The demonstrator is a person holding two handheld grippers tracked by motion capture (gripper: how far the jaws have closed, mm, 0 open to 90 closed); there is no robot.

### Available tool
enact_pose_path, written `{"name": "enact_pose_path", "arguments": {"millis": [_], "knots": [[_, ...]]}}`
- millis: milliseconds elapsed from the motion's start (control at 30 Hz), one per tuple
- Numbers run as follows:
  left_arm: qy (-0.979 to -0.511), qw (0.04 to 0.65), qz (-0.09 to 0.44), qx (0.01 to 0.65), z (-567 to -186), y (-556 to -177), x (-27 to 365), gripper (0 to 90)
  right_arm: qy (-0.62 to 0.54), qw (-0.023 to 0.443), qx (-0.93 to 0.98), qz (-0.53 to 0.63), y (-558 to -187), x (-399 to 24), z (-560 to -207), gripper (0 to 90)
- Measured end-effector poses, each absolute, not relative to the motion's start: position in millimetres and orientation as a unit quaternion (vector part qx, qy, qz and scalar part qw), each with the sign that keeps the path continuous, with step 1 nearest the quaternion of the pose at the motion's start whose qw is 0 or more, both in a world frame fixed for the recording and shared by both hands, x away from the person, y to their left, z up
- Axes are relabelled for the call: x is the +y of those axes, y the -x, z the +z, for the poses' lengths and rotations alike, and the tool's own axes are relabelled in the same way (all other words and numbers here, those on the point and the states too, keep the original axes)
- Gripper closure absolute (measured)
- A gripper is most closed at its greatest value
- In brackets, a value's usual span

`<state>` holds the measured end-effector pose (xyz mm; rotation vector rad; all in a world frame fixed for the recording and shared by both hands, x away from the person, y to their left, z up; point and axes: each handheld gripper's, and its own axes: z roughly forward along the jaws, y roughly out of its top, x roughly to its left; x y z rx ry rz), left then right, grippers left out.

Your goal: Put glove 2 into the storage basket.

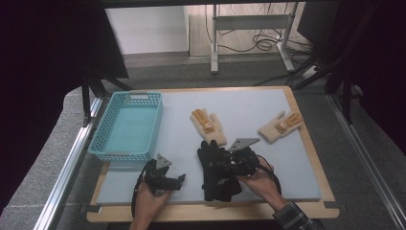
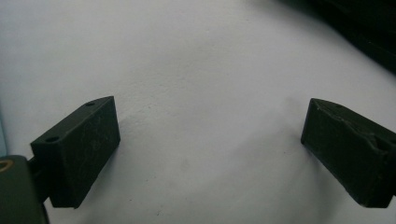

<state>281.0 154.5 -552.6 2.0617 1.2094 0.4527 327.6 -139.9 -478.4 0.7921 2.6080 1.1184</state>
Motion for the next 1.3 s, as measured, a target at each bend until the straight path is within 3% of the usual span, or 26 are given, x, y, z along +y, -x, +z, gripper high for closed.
{"name": "enact_pose_path", "arguments": {"millis": [300, 333, 367, 400, 533, 967, 1133, 1300], "knots": [[-0.796, 0.347, 0.174, 0.465, -552.6, -281.0, 154.7, 4.8, -0.167, 0.083, 0.929, 0.320, -346.7, -118.0, -489.0, 54.5], [-0.796, 0.347, 0.174, 0.465, -552.6, -281.0, 154.8, 4.8, -0.158, 0.082, 0.938, 0.298, -350.4, -114.5, -496.5, 60.3], [-0.796, 0.347, 0.174, 0.465, -552.6, -281.0, 154.8, 4.8, -0.158, 0.082, 0.938, 0.298, -350.4, -114.5, -496.5, 60.3], [-0.796, 0.347, 0.174, 0.465, -552.6, -280.9, 154.7, 4.8, -0.161, 0.082, 0.940, 0.291, -352.4, -113.4, -501.6, 74.5], [-0.796, 0.347, 0.174, 0.465, -552.6, -281.0, 154.7, 4.8, -0.194, 0.069, 0.932, 0.297, -352.0, -115.0, -500.2, 83.1], [-0.794, 0.348, 0.173, 0.467, -552.7, -280.7, 154.3, 4.8, -0.331, 0.101, 0.857, 0.381, -315.7, -119.7, -458.2, 83.6], [-0.794, 0.348, 0.174, 0.467, -552.7, -280.7, 154.4, 4.8, -0.378, 0.133, 0.830, 0.388, -306.5, -118.9, -469.7, 83.5], [-0.794, 0.348, 0.174, 0.467, -552.7, -280.6, 154.4, 4.8, -0.407, 0.127, 0.822, 0.378, -308.2, -120.6, -492.1, 80.7]]}}
